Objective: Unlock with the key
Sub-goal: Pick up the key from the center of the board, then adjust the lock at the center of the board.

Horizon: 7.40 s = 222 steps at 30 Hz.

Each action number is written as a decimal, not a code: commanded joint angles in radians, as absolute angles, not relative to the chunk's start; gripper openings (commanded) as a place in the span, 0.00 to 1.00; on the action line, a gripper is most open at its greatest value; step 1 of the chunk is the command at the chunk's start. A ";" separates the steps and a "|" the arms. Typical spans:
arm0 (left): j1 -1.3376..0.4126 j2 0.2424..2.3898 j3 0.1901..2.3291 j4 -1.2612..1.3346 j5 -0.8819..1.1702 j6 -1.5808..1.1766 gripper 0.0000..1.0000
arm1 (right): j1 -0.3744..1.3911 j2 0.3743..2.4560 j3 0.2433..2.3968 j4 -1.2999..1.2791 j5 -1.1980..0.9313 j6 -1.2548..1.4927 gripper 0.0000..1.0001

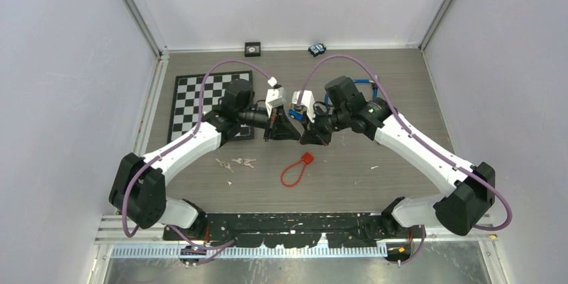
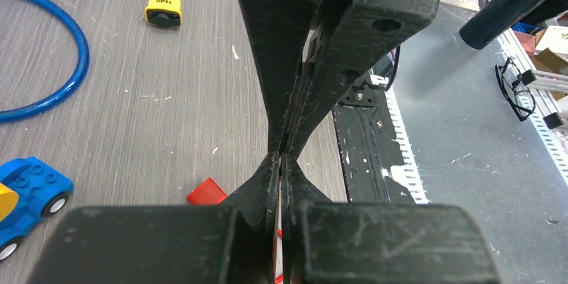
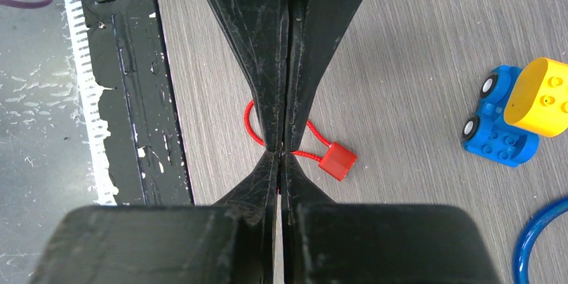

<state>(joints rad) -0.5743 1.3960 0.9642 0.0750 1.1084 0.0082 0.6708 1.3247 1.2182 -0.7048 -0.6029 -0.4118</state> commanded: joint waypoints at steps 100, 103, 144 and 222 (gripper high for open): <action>-0.568 1.410 0.929 0.189 1.108 -0.086 0.28 | 0.637 1.344 1.215 -0.660 -0.671 -0.403 0.00; -0.571 1.414 0.934 0.177 1.108 -0.077 0.26 | 0.637 1.345 1.215 -0.660 -0.670 -0.402 0.00; -0.489 1.288 0.825 0.168 1.118 -0.029 0.00 | 0.584 1.274 1.145 -0.652 -0.527 -0.382 0.62; -0.379 0.972 0.898 -0.449 1.037 0.214 0.00 | 0.601 1.639 1.069 -0.681 0.051 -0.536 0.41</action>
<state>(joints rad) -0.3832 0.9943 0.8944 -0.4835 1.0065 0.2337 0.5964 1.5887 1.0702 -0.7433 0.0139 -0.5949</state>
